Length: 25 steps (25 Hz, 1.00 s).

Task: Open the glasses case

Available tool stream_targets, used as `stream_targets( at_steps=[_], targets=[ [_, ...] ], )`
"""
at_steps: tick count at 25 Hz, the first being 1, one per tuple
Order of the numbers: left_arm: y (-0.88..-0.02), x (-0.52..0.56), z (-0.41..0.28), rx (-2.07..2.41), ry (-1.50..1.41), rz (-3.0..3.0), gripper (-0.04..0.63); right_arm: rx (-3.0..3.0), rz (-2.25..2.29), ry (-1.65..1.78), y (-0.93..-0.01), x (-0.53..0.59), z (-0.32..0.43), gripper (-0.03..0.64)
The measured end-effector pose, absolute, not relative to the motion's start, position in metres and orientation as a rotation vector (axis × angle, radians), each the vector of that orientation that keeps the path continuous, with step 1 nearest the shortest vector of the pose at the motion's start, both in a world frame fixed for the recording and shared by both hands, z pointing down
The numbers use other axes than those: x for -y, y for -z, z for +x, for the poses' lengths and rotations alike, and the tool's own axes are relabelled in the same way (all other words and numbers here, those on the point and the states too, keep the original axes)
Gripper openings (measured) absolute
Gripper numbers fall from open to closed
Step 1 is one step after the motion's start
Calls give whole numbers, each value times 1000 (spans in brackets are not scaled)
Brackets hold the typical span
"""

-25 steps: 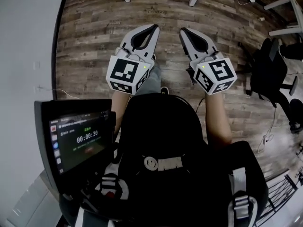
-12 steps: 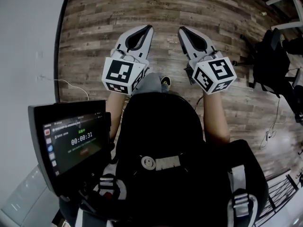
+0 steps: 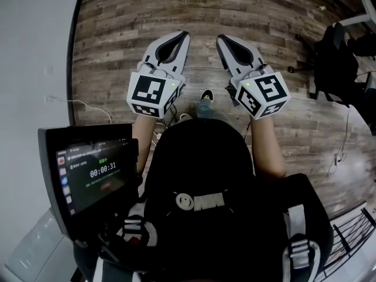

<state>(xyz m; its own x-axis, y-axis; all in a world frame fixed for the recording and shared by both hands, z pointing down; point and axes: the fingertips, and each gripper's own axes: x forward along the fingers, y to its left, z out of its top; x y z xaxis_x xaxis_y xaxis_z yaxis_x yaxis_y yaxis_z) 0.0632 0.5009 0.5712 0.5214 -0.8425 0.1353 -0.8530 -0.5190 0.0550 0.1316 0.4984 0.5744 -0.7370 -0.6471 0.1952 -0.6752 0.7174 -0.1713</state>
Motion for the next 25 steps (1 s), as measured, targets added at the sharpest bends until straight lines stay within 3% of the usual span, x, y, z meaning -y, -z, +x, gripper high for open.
stream_targets(
  at_steps=[25],
  targets=[
    [-569,-794,42,1470,-40,2700,5,2820,1014,-257,-578,-797,81,6]
  ],
)
